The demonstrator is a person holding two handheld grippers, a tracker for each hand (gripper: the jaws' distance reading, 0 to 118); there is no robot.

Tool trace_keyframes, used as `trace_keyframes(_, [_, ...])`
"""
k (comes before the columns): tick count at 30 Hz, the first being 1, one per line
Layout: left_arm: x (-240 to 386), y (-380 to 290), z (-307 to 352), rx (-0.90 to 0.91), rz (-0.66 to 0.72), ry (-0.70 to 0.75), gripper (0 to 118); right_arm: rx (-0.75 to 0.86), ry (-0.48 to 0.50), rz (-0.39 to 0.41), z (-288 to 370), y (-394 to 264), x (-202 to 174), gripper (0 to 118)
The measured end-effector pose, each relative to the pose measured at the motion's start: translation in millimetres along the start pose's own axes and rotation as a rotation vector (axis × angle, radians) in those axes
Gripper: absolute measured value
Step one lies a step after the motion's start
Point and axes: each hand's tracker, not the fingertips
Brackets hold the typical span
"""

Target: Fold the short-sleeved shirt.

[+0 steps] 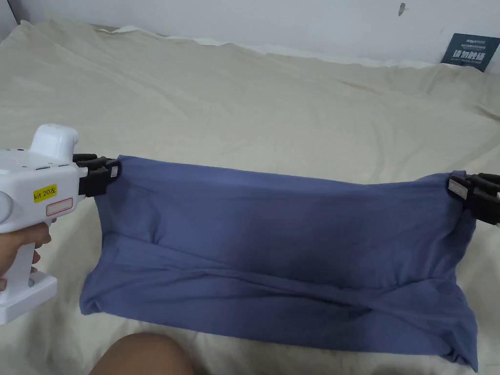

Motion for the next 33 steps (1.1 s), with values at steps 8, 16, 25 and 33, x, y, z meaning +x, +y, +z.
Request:
trace_keyframes(8, [11, -33, 47, -0.007, -0.018, -0.008, 6, 0.007, 0.000, 0.022, 45, -26, -13, 1])
trace_keyframes(16, [27, -80, 74, -0.064, -0.046, -0.012, 6, -0.030, 0.018, -0.003, 52, -55, -15, 2])
trace_keyframes(25, [38, -136, 71, -0.207, -0.024, -0.020, 6, -0.135, 0.034, -0.015, 76, -90, -47, 1])
trace_keyframes(33, [47, -156, 57, -0.276, -0.048, 0.030, 48, -0.239, 0.012, -0.013, 32, -190, -14, 26])
